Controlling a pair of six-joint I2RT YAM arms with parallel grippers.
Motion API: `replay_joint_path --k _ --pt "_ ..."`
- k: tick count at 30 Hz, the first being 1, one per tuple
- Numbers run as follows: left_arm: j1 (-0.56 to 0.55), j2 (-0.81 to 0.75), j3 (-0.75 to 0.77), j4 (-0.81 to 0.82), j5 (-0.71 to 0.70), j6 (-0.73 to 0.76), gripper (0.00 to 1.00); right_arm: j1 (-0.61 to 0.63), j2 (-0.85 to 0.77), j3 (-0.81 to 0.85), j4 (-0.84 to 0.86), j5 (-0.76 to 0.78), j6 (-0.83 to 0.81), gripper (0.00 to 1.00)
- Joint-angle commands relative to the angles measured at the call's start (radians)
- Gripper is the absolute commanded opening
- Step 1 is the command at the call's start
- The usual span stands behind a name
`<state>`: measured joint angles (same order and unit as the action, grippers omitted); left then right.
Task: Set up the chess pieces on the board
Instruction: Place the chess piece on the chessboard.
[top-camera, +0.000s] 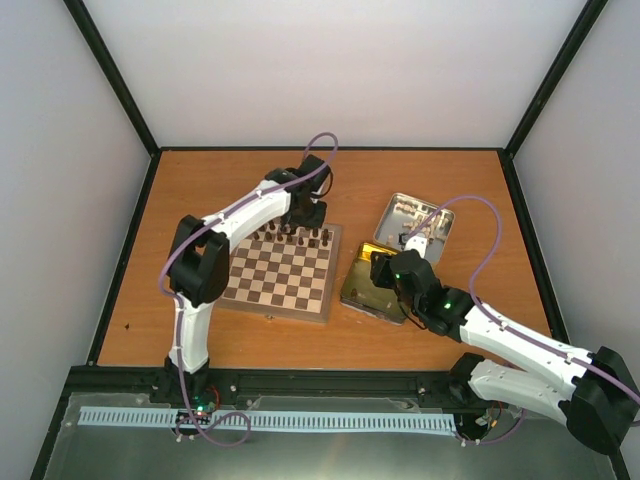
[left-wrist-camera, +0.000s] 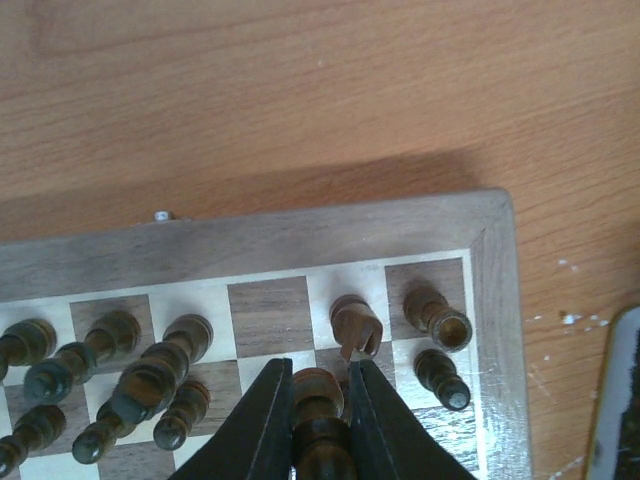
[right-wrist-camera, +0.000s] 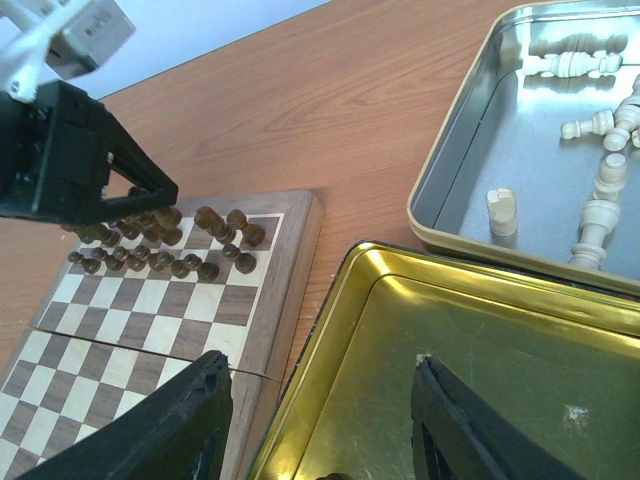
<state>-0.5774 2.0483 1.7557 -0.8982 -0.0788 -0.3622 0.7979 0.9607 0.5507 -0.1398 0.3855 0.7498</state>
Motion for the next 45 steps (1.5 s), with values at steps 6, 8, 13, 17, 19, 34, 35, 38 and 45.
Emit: replay_joint_path --k 6,8,13,17,19,34,35,38,45 --pt "-0.005 0.058 0.045 -0.034 -0.039 0.021 0.12 -0.011 -0.029 -0.020 -0.004 0.016 0.018 0.50" --pt "-0.002 0.069 0.043 -0.026 -0.029 0.021 0.12 -0.010 -0.032 -0.019 -0.005 0.015 0.018 0.50" --pt "0.005 0.084 0.032 0.010 -0.013 0.008 0.12 -0.011 -0.038 -0.018 -0.012 0.019 0.014 0.50" --pt "0.020 0.087 0.021 0.034 -0.003 0.001 0.12 -0.011 -0.043 -0.015 -0.018 0.018 0.014 0.50" --pt "0.027 0.092 0.020 0.041 -0.004 -0.004 0.12 -0.011 -0.045 -0.015 -0.017 0.018 0.014 0.50" --pt "0.059 0.093 -0.037 0.105 0.062 0.008 0.21 -0.011 -0.028 -0.006 -0.015 0.010 0.011 0.50" --pt "0.059 0.089 -0.037 0.104 0.062 0.008 0.23 -0.011 -0.028 -0.007 -0.015 0.008 0.011 0.50" --pt "0.059 0.080 -0.029 0.098 0.067 0.009 0.29 -0.011 -0.029 -0.005 -0.014 0.003 0.013 0.50" --pt "0.059 0.008 0.002 0.072 0.057 0.010 0.32 -0.011 -0.030 0.010 -0.035 0.007 0.011 0.50"
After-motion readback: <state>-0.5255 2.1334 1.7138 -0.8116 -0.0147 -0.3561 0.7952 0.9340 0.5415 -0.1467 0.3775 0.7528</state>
